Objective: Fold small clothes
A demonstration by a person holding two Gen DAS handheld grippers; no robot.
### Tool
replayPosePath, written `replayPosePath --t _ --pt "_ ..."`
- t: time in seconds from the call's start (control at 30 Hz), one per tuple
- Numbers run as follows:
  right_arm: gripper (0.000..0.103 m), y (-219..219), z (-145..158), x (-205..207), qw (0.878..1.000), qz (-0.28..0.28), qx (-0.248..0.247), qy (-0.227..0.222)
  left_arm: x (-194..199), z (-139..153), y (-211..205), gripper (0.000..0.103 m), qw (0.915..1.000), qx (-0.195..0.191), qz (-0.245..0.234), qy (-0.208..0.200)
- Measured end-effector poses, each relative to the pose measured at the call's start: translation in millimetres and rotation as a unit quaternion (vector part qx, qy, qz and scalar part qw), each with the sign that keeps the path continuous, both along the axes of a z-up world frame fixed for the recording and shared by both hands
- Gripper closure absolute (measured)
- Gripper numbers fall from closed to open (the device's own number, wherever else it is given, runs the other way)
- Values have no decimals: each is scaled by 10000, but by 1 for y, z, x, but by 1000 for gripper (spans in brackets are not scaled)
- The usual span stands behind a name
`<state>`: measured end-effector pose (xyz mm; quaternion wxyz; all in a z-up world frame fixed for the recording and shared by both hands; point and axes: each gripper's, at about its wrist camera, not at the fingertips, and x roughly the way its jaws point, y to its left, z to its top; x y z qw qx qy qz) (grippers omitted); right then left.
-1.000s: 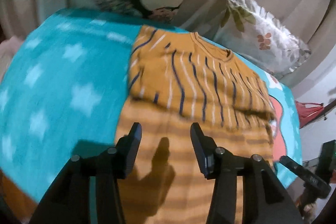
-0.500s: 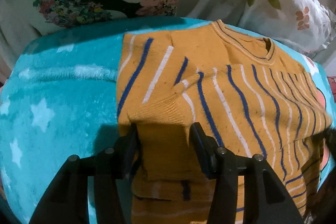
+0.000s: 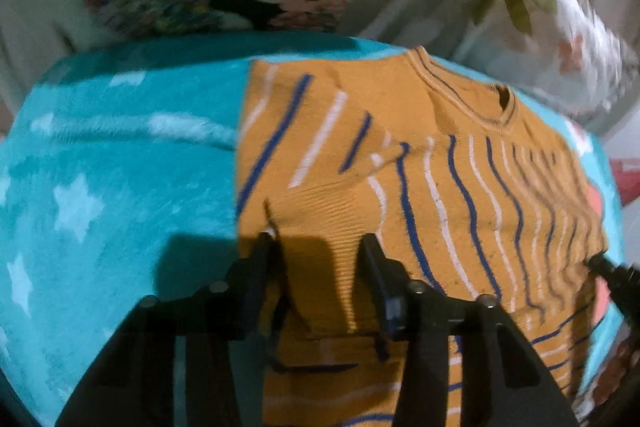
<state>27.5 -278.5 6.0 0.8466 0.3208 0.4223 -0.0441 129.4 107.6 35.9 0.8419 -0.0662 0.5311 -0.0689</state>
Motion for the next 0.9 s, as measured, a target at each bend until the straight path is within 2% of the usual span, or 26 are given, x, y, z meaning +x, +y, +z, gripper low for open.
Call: replayPosePath --t 0.07,0.1,0.2,0.23,0.3,0.33,0.37,0.43,0.5,0.57,0.67,0.73,0.77,0.83,0.9 --pt "98 11 7 1 9993 234 -289 -47 0 1 16 71 9993 -268 229 85" --pt "97 17 8 4 9986 375 -385 -28 -1 2 23 72 9988 -340 321 112" --pt "97 35 4 20 9951 832 -530 51 1 -1 33 72 9989 -198 399 168" --pt "97 45 0 32 9913 1085 -739 138 0 -2 35 72 9985 -276 427 222" --pt "97 54 -4 46 9863 1205 -1123 103 -1 1 36 72 9983 -318 436 235" --pt "97 51 -3 49 9871 1091 -1172 14 -2 4 37 72 9983 -312 439 206" --pt "97 42 -3 49 9907 774 -1119 -27 -4 7 37 72 9983 -315 449 182" --pt "97 13 -7 41 9995 -24 -306 -102 -9 11 41 72 9981 -358 463 195" --pt "94 -5 -14 28 9982 -415 433 -88 -18 16 45 71 9980 -432 423 189" --pt "78 -6 -12 17 9985 -310 451 80 -22 19 46 70 9981 -452 371 206" --pt "58 5 0 -6 9995 168 206 157 -30 24 47 67 9982 -482 320 162" --pt "57 13 5 -25 9990 372 -15 229 -29 27 46 64 9980 -545 286 129" --pt "57 16 6 -32 9987 437 -72 254 -26 27 45 58 9979 -561 287 122" --pt "57 22 4 -47 9980 494 -191 350 -17 25 43 52 9982 -507 313 104" --pt "57 25 0 -54 9975 515 -256 418 -5 20 37 51 9986 -465 231 122"
